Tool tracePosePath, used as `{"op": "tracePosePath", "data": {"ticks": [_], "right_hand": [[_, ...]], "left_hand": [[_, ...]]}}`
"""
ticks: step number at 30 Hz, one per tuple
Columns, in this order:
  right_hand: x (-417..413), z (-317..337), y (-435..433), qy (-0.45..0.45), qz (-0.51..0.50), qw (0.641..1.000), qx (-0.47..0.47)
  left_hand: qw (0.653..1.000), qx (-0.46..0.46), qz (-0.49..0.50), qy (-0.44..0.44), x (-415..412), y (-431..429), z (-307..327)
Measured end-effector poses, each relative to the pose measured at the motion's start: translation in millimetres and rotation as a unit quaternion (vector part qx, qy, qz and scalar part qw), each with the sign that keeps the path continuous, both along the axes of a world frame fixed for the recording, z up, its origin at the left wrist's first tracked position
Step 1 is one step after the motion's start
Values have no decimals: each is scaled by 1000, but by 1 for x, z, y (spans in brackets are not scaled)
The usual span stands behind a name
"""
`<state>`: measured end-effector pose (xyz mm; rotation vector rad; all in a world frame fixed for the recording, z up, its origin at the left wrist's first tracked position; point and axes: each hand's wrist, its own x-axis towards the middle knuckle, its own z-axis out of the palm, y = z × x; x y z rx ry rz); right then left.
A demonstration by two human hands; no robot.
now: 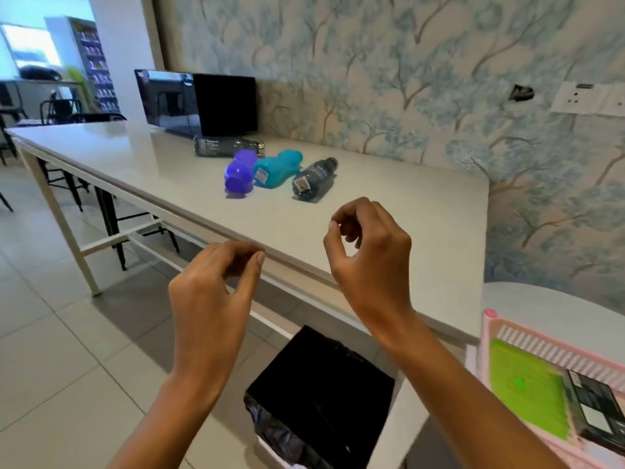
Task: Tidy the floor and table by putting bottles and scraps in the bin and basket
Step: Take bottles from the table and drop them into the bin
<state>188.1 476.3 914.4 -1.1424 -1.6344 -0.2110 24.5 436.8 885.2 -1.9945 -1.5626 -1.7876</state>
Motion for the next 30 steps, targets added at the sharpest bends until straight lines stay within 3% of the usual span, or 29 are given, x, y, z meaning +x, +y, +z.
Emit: {"op": "tracePosePath", "data": {"ticks": [12, 17, 22, 27, 30], "right_hand": [[-63, 28, 179, -108, -9, 992, 69], [-75, 36, 251, -165, -54, 982, 71], [-85, 32, 316, -166, -97, 980, 55], [-95, 18, 361, -150, -150, 977, -23], [-98, 11, 386, -120, -197, 966, -117]], "left_hand": [[996, 40, -2, 80, -87, 175, 33], [994, 38, -48, 95, -114, 267, 42], [993, 14, -56, 101, -140, 352, 37], [996, -61, -28, 63, -160, 420, 22], [977, -195, -79, -33, -166, 466, 18]]}}
